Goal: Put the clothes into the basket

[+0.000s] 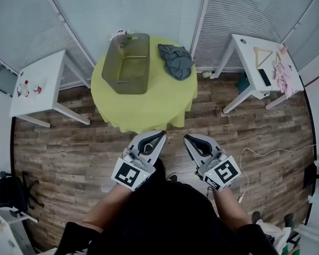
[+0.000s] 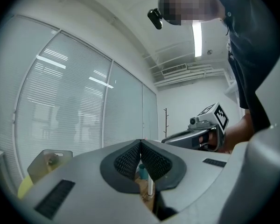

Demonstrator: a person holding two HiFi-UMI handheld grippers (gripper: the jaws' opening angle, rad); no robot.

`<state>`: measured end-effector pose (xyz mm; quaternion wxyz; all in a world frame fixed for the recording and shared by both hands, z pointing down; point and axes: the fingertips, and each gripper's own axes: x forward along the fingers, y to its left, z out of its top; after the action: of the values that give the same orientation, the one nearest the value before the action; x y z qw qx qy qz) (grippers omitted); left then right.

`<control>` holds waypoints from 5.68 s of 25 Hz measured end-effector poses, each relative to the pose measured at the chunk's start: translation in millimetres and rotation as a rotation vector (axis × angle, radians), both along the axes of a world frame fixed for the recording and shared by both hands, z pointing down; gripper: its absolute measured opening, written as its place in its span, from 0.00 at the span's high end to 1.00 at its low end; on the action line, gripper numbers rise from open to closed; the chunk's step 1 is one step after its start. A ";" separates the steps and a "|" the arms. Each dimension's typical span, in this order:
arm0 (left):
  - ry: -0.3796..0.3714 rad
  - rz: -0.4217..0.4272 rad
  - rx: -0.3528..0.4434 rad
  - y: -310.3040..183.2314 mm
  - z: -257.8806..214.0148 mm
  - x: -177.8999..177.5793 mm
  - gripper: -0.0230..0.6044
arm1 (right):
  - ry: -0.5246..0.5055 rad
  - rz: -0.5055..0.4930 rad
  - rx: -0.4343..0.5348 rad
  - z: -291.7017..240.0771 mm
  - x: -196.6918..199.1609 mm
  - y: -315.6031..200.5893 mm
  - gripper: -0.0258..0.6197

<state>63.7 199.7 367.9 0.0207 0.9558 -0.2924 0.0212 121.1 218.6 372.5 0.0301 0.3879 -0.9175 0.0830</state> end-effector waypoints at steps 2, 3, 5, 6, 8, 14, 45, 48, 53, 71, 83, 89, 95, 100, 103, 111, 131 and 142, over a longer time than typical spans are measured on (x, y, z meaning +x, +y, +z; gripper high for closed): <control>0.002 0.010 0.007 -22.9 0.0 -1.2 0.95 | 0.012 0.007 -0.006 0.7 -3.5 -21.2 0.92; 0.003 0.016 0.009 -34.4 0.4 -2.1 0.95 | 0.019 0.009 -0.009 1.1 -5.5 -31.9 0.92; 0.004 0.024 0.004 -57.8 2.6 -5.4 0.95 | 0.028 0.013 -0.014 1.7 -10.1 -54.2 0.92; 0.004 0.027 0.001 -70.0 4.1 -7.6 0.95 | 0.029 0.017 -0.016 2.0 -12.6 -65.9 0.92; 0.005 0.036 0.001 -92.8 6.3 -12.1 0.95 | 0.030 0.027 -0.022 2.8 -17.8 -88.0 0.92; 0.023 0.062 -0.010 -147.4 12.3 -28.2 0.95 | 0.047 0.051 -0.051 10.2 -39.3 -144.1 0.92; 0.021 -0.045 0.001 -309.7 38.0 40.4 0.95 | 0.078 0.151 -0.072 38.2 25.9 -317.2 0.92; 0.011 -0.074 -0.031 -332.8 49.6 52.8 0.95 | 0.089 0.146 -0.084 46.2 41.0 -343.7 0.92; -0.018 -0.132 -0.069 -367.2 76.0 70.0 0.95 | 0.098 0.138 -0.117 67.8 61.6 -385.0 0.92; -0.095 -0.342 -0.210 -465.0 191.7 89.3 0.95 | 0.191 0.185 -0.361 199.0 91.1 -504.7 0.88; -0.107 -0.434 -0.289 -501.7 257.5 75.3 0.95 | 0.288 0.166 -0.637 316.4 68.2 -556.5 0.64; -0.108 -0.461 -0.313 -513.3 276.5 72.8 0.95 | 0.341 0.164 -0.728 359.2 67.4 -567.3 0.50; -0.123 -0.477 -0.329 -521.1 290.5 67.4 0.95 | 0.403 0.197 -0.767 390.3 71.2 -581.6 0.32; -0.129 -0.488 -0.344 -525.1 298.1 63.8 0.95 | 0.449 0.207 -0.784 413.2 71.1 -589.3 0.26; -0.128 -0.493 -0.351 -525.3 300.6 61.4 0.95 | 0.499 0.208 -0.781 426.1 70.5 -594.0 0.25; -0.124 -0.513 -0.367 -518.0 301.4 52.5 0.95 | 0.597 0.171 -0.728 442.9 63.2 -604.5 0.25; -0.115 -0.470 -0.332 -500.4 263.3 50.5 0.95 | 0.588 0.181 -0.646 405.7 76.6 -587.5 0.43; -0.105 -0.394 -0.267 -475.9 222.5 52.5 0.95 | 0.519 0.223 -0.620 343.1 86.4 -553.6 0.43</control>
<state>116.2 -276.2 590.4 0.1356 0.8668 -0.4682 0.1049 207.6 -335.0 715.6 0.3666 0.4654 -0.7633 0.2575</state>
